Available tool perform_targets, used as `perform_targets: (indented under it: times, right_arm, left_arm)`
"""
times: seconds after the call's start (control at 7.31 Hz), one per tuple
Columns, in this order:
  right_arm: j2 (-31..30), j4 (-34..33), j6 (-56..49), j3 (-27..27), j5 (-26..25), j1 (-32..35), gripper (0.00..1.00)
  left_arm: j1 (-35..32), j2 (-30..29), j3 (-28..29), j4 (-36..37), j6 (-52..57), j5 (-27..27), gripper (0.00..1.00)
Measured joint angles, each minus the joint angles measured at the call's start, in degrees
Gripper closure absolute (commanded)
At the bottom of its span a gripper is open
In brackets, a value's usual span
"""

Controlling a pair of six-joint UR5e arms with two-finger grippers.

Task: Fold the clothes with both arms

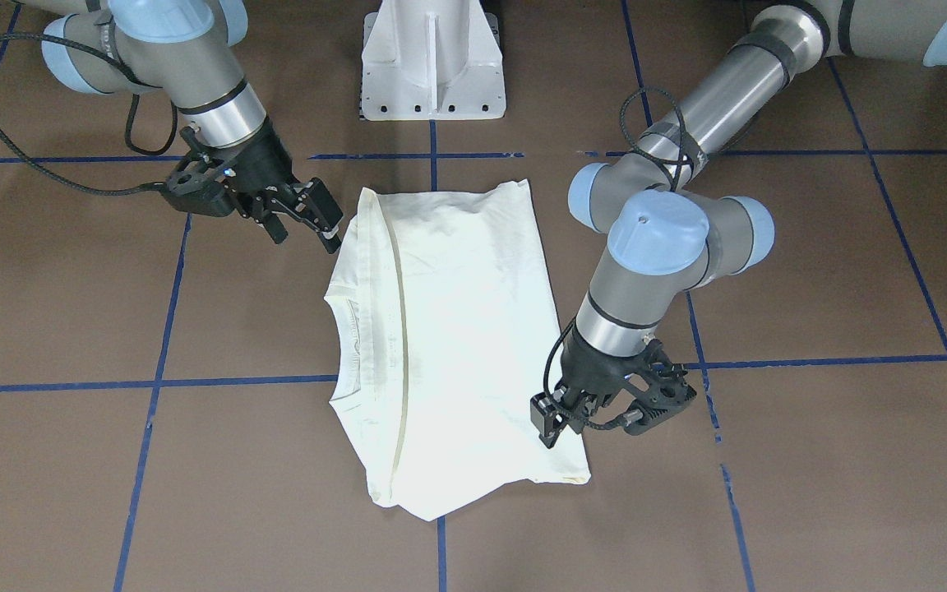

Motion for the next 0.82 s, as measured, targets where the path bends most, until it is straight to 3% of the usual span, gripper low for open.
perform_targets:
  times: [0.27, 0.41, 0.82]
  right_arm:
    - [1.14, -0.44, -0.45, -1.7, -4.12, -4.43, 0.01]
    - [2.69, -1.59, -1.37, -3.4, -4.78, -6.16, 0.01]
    - [7.81, -9.9, -11.24, -7.99, -6.36, -10.42, 0.02]
  left_arm:
    - [0.24, 8.29, -12.78, 2.14, -0.46, -1.93, 0.46]
    - [0.29, 11.04, -16.56, 2.53, -0.55, -2.27, 0.46]
    - [0.33, 13.95, -19.92, 2.79, -0.43, -2.46, 0.46]
